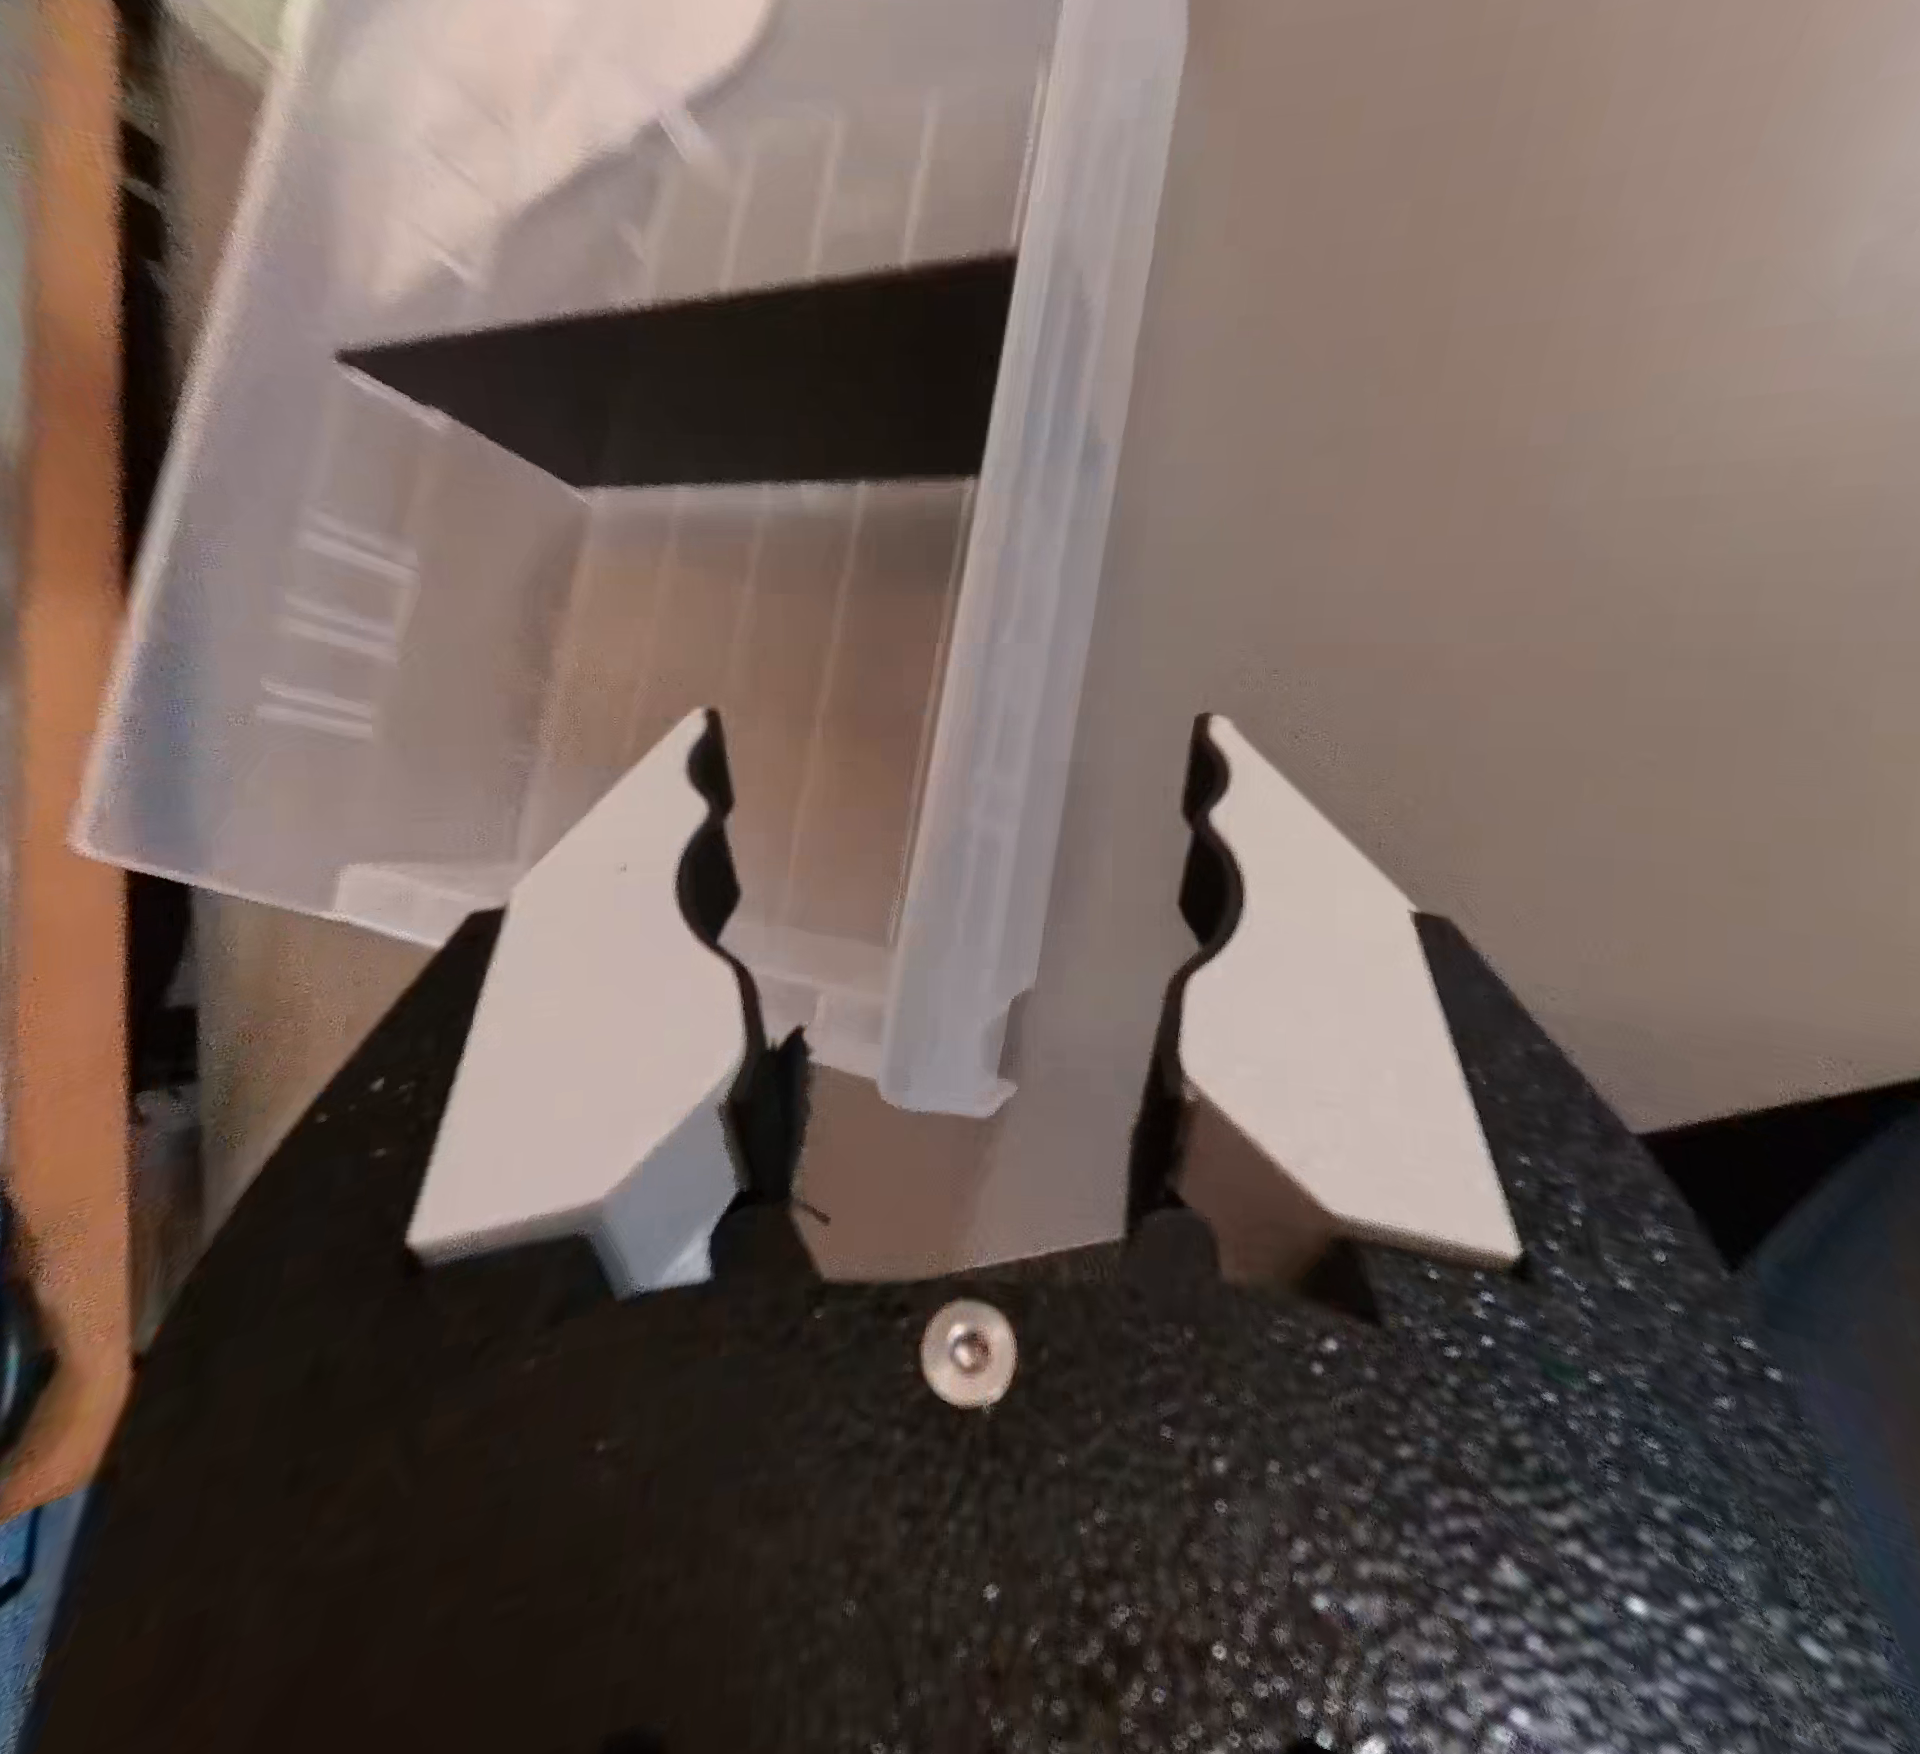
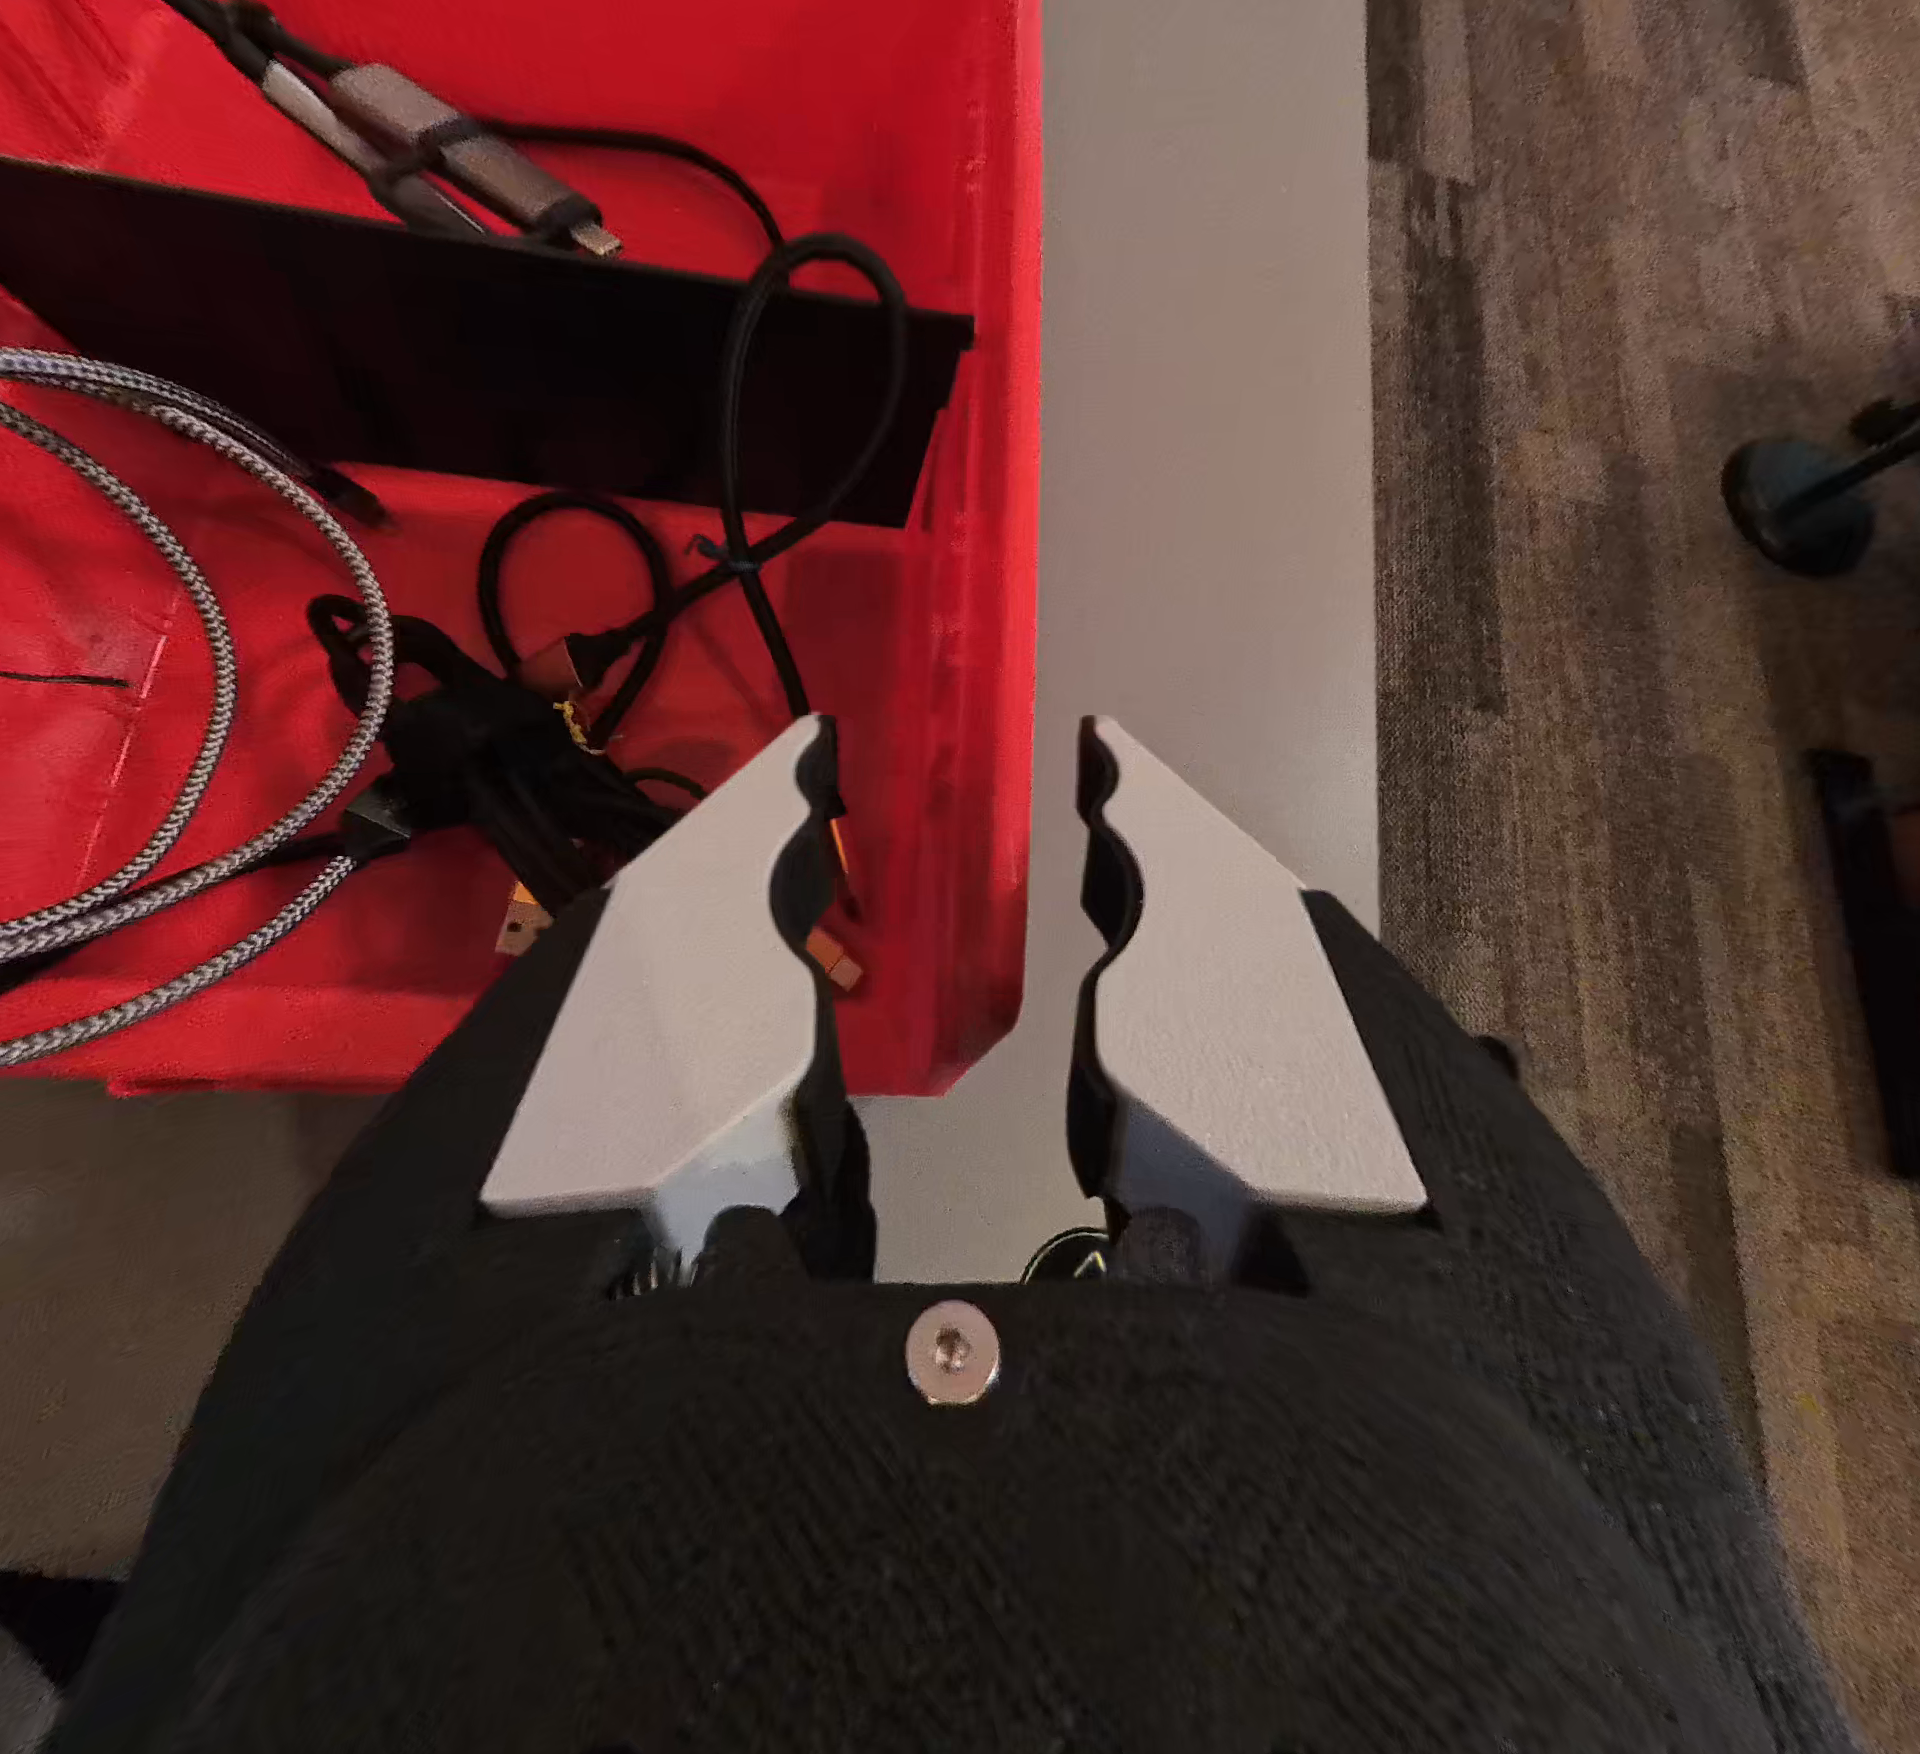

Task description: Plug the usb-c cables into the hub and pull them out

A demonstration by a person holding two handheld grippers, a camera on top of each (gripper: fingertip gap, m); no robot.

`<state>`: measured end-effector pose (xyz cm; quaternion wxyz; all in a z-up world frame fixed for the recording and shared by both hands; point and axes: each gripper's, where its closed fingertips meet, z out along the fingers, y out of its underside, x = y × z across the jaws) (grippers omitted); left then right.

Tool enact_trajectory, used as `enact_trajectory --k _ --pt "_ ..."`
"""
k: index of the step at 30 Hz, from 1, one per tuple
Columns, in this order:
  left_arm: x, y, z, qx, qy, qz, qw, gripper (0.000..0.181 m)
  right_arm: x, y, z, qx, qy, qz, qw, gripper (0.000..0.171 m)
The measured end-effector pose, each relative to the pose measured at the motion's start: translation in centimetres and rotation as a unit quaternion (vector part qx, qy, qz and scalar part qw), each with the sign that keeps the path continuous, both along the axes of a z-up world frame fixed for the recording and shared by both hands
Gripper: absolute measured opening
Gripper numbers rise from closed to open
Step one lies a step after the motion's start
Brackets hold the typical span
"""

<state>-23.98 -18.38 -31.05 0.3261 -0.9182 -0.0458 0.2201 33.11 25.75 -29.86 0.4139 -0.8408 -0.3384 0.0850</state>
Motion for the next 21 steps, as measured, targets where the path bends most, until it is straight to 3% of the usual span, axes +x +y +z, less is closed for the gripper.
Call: enact_trajectory --k 5,13,21 --pt "0.4 -1.3 -2.8 -0.052 -0.063 -0.032 0.996 0.017 0.0 0.5 -1.1 -0.002 -0.036 -0.013 0.999 0.020" --pt "1.6 -0.6 -2.4 -0.041 -0.032 -0.084 0.995 0.005 -0.7 0.3 -1.2 -0.015 0.005 0.007 1.000 0.005" --pt "2.8 -0.7 -1.6 0.018 -0.034 -0.086 0.996 0.003 -3.5 -0.2 -1.0 -0.023 0.056 0.059 0.996 0.005"
